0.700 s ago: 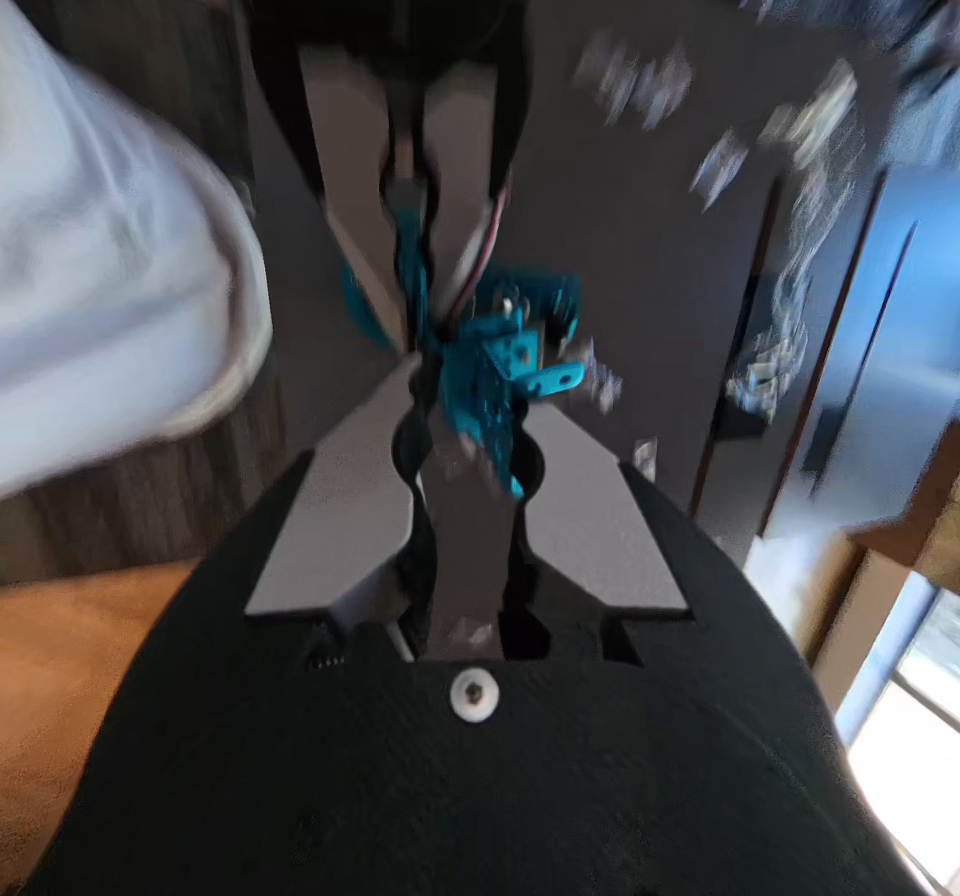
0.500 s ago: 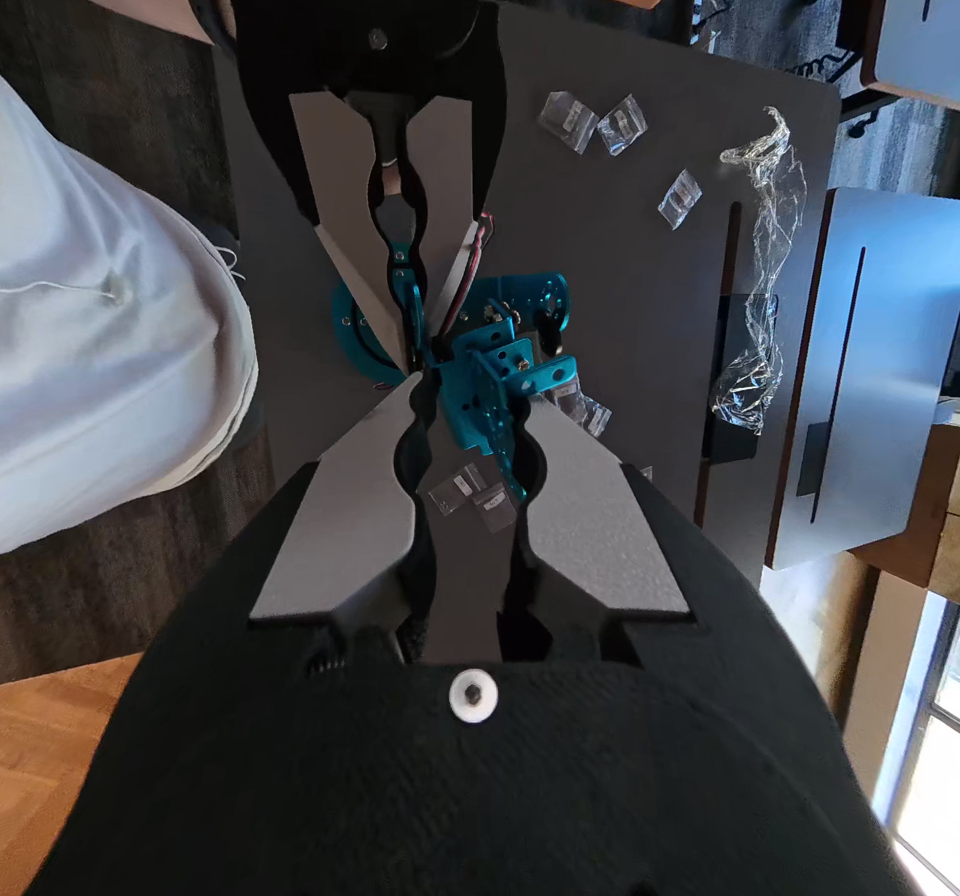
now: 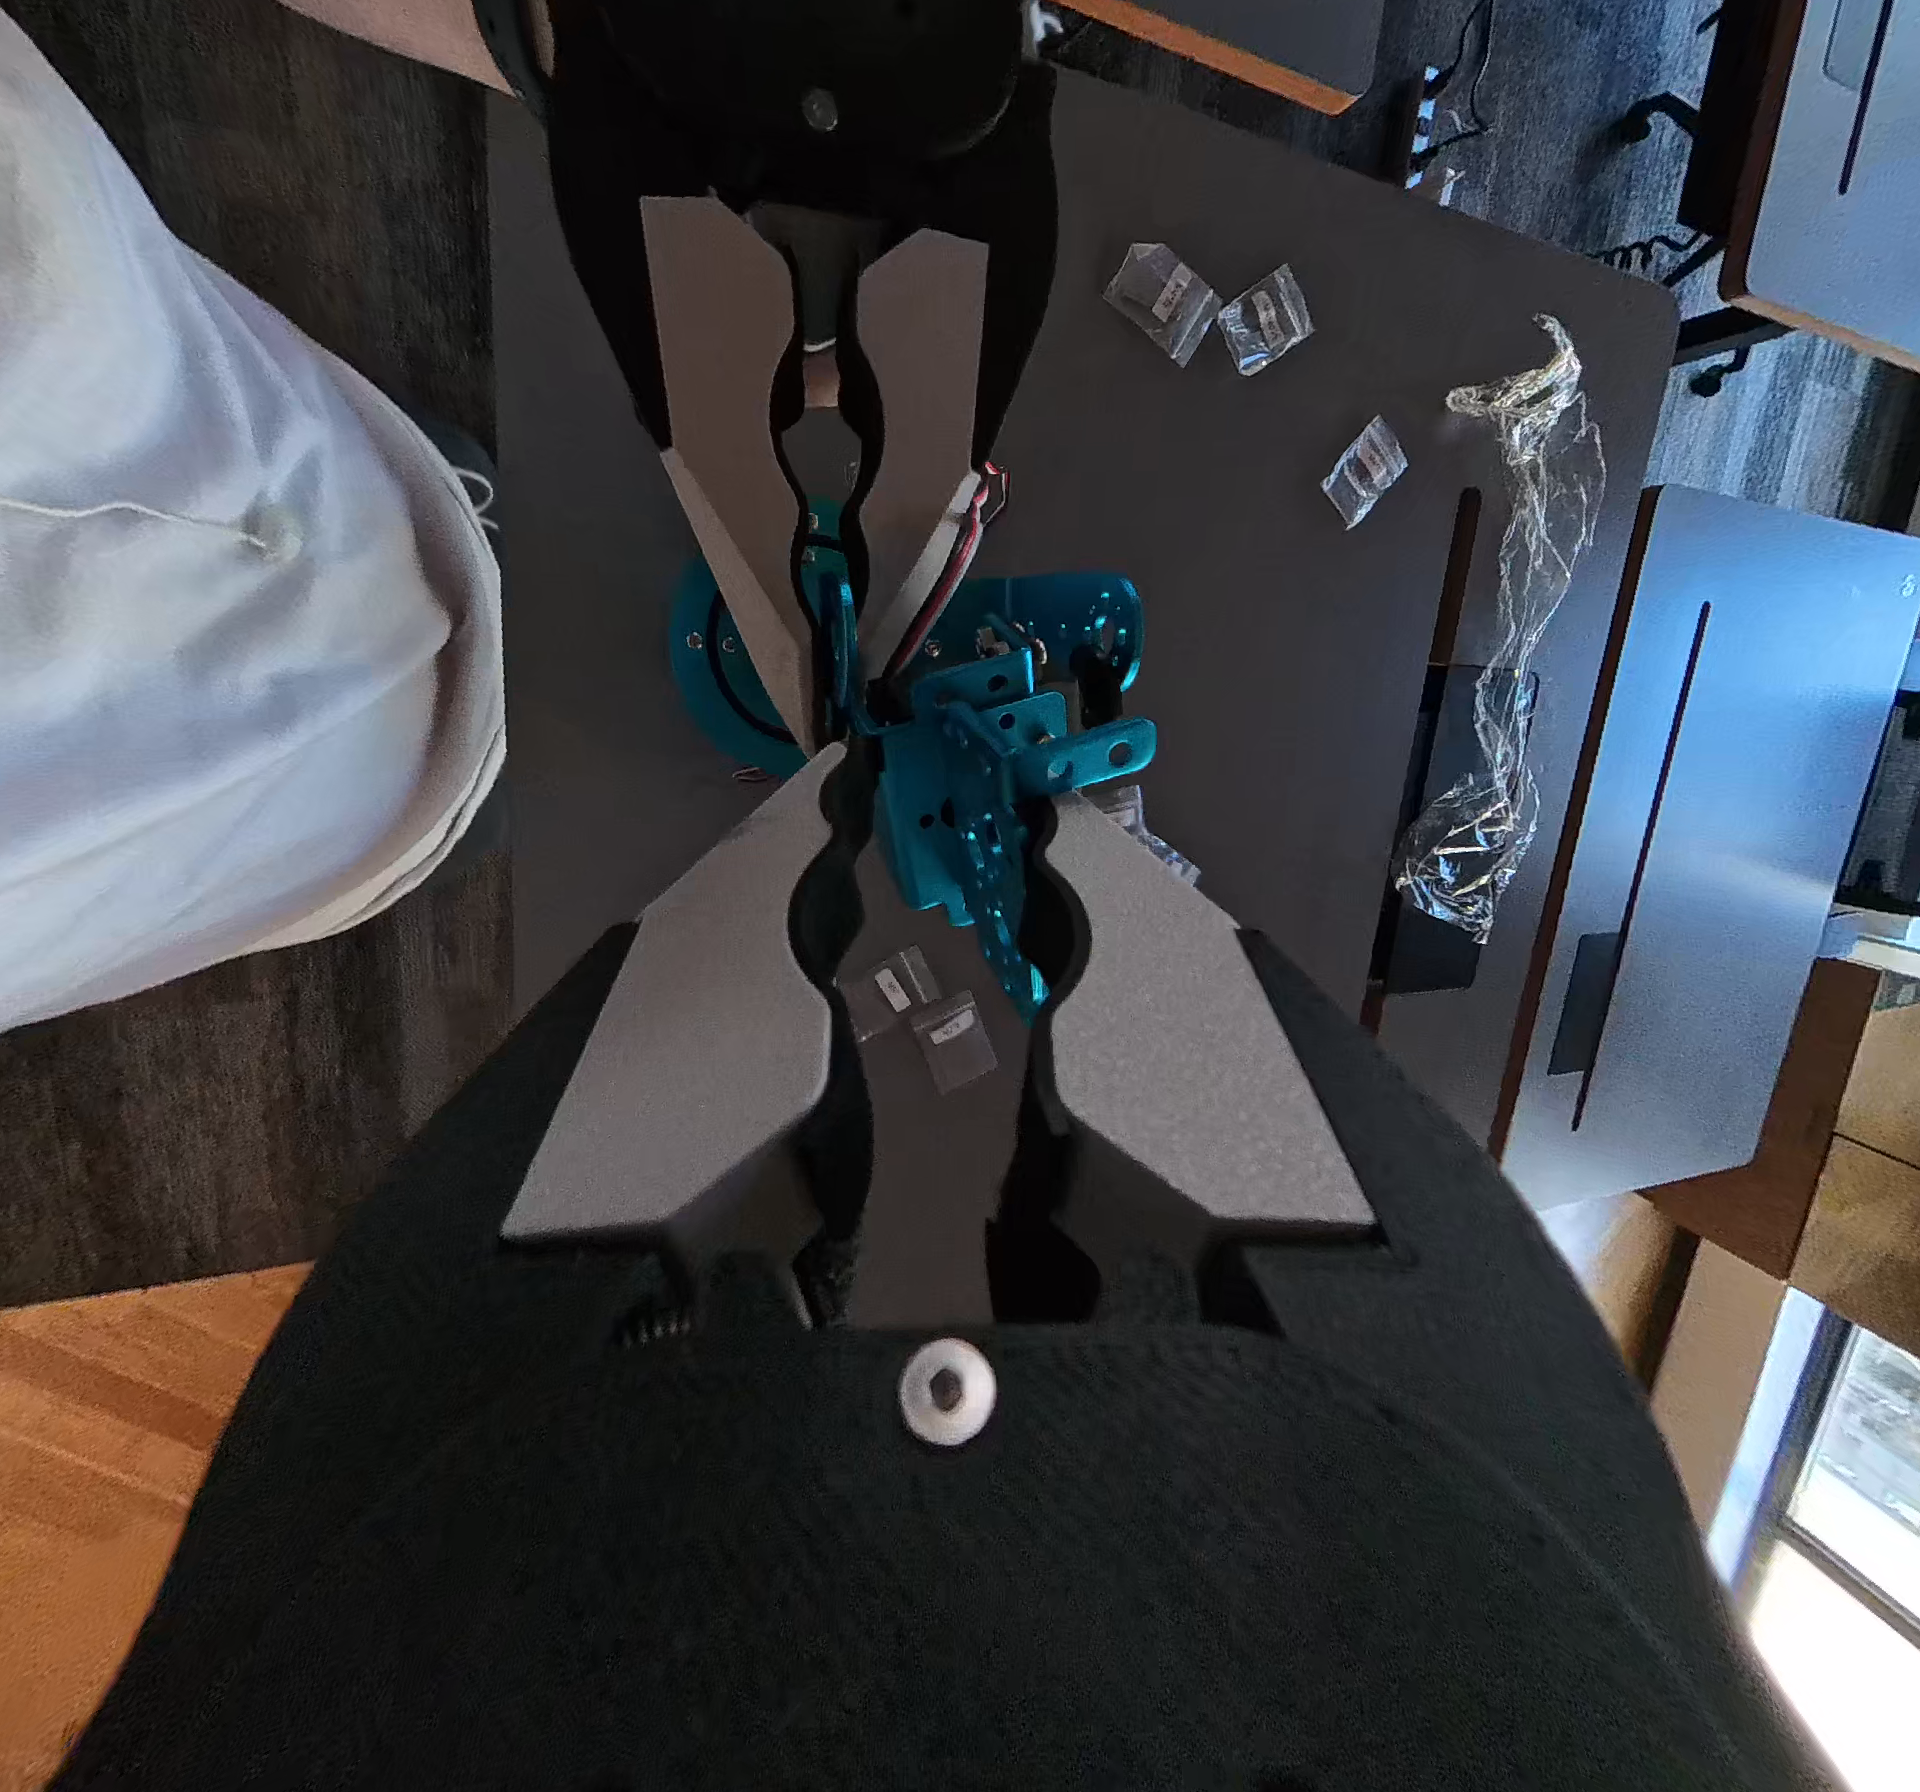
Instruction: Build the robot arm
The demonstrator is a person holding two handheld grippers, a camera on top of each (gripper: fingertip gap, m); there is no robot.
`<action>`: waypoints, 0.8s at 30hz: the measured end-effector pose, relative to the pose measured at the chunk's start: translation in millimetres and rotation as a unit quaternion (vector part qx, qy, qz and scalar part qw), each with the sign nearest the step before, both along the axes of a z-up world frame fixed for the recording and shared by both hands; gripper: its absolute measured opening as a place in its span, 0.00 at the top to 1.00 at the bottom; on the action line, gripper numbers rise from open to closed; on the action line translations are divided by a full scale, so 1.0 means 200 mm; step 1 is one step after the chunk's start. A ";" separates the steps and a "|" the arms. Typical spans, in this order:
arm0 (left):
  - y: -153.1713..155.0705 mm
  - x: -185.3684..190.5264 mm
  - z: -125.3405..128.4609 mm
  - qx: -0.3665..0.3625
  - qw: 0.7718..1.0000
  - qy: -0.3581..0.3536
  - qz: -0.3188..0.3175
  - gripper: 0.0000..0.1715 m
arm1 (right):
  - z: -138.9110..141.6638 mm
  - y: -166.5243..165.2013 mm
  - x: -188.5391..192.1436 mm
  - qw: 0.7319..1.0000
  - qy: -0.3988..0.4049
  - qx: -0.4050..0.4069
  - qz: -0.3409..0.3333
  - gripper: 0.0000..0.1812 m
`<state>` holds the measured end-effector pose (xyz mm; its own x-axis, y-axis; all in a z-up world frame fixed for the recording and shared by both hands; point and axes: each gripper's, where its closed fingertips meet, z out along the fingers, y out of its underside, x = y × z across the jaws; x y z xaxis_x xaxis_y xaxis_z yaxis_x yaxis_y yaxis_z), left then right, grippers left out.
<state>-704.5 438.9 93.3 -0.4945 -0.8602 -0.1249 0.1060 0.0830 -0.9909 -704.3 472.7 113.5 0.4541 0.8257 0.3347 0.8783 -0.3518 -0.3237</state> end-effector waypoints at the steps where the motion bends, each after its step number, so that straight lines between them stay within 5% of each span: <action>1: 0.00 0.00 0.00 0.000 1.000 0.001 -0.002 1.00 | 0.00 0.00 0.00 1.000 -0.007 -0.001 0.008 0.86; 24: 0.04 -0.01 0.02 -0.037 0.997 -0.064 -0.005 1.00 | 0.00 0.02 -0.04 0.995 -0.064 0.010 0.070 0.86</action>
